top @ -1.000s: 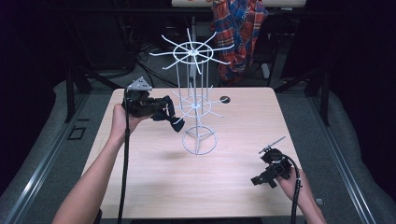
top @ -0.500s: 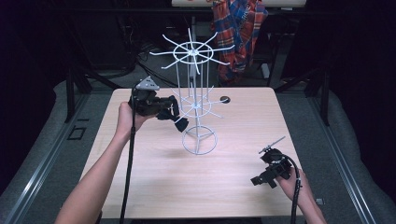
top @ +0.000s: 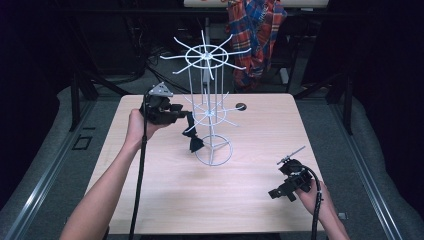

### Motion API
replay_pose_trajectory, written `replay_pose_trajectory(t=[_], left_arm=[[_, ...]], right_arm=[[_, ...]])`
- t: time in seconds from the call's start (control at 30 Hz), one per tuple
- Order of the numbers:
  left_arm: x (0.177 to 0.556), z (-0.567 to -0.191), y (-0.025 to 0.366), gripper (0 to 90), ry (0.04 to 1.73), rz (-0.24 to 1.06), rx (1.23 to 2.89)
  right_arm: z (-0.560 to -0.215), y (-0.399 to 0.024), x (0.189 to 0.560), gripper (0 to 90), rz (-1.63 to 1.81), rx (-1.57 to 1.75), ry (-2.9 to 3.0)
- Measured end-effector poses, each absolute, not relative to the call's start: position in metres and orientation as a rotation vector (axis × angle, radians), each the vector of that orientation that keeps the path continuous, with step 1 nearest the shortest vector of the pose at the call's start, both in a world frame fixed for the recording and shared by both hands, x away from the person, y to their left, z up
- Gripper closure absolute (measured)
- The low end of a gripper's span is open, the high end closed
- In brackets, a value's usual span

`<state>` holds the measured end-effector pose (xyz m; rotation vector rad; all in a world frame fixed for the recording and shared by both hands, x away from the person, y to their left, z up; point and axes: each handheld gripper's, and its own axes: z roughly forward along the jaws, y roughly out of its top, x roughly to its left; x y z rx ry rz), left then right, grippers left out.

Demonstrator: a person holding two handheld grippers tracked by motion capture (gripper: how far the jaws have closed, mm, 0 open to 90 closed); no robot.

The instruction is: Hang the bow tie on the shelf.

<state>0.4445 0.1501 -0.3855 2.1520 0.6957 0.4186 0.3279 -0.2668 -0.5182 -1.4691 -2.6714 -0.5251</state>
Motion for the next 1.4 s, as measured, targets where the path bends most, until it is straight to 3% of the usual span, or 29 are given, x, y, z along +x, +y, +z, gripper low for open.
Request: replay_pose_trajectory(t=[0.17, 0.63, 1.4], left_arm=[[0.443, -0.384, 0.152, 61.5, 0.704, 0.419, 2.139], [0.433, -0.371, 0.176, 35.0, 0.743, 0.419, 2.101], [0.399, -0.385, 0.218, 18.4, 0.89, 0.458, 2.159]], right_arm=[[-0.518, -0.267, 0.328, 15.1, -0.526, -1.469, -2.671], [-0.519, -0.265, 0.326, 15.0, -0.541, -1.504, -2.649], [-0.518, -0.265, 0.327, 15.1, -0.489, -1.474, -2.67]])
